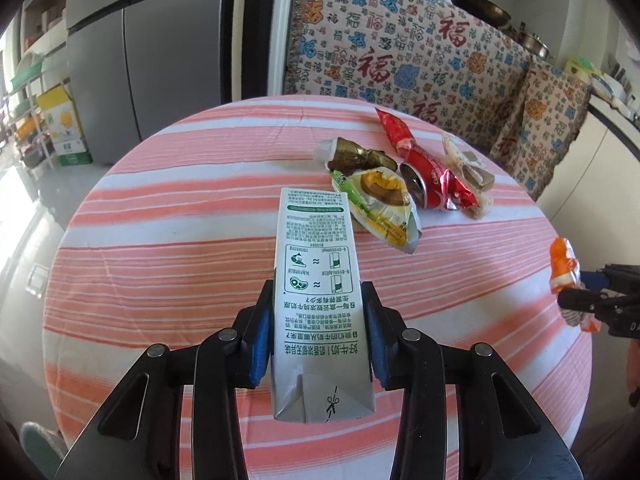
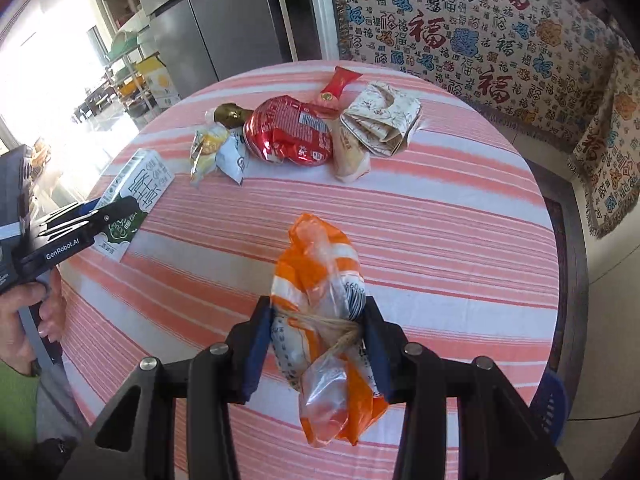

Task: Collect trash
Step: 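Carry the carton and wrapper over the wastebasket and open both tools, then move both tools back toward the table, then move the left tool to the yellow-green snack bag while the right tool grasps the bread wrapper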

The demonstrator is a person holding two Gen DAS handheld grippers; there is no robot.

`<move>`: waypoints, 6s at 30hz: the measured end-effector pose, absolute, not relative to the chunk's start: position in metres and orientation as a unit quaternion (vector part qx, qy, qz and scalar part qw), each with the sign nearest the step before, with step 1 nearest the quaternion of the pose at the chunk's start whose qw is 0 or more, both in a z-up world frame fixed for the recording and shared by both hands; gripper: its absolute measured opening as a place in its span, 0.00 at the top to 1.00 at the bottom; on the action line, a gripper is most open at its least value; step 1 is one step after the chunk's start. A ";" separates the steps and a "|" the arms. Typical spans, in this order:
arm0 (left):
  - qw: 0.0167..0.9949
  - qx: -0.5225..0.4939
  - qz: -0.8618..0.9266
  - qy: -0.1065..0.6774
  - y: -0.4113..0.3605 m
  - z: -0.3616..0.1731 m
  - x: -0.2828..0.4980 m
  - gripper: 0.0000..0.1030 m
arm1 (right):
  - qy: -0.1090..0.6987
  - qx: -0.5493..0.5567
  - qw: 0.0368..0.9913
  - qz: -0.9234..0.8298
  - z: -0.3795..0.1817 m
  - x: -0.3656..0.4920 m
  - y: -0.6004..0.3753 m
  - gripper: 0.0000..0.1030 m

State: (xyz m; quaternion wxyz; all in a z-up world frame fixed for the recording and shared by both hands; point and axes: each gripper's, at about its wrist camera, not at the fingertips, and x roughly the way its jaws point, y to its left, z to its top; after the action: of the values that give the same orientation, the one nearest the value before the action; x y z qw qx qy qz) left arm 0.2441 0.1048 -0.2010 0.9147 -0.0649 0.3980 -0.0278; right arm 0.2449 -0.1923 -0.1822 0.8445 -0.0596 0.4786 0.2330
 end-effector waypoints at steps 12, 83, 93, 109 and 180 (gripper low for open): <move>0.909 -0.084 -0.120 0.391 0.058 -0.185 0.205 0.60 | 0.473 0.031 0.853 0.218 -0.184 0.223 -0.242 0.57; 0.804 0.004 -0.386 0.452 -0.413 -0.255 0.235 0.29 | 0.376 0.261 0.885 -0.088 -0.228 0.178 -0.608 0.38; 0.831 -0.023 -0.343 0.438 -0.369 -0.221 0.227 0.16 | 0.346 0.245 0.897 -0.125 -0.210 0.172 -0.612 0.33; 0.896 -0.005 -0.097 0.434 -0.121 -0.208 0.206 0.05 | 0.368 0.036 0.928 0.050 -0.190 0.206 -0.391 0.24; 0.885 0.010 -0.088 0.457 0.035 -0.233 0.261 0.06 | 0.466 -0.038 0.860 0.205 -0.226 0.370 -0.135 0.77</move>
State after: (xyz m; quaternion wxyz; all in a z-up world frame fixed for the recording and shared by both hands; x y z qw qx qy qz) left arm 0.2612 0.0352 -0.2327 0.8852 0.0103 0.4568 -0.0876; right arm 0.3700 -0.1355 -0.2264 0.8600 -0.0384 0.4657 0.2048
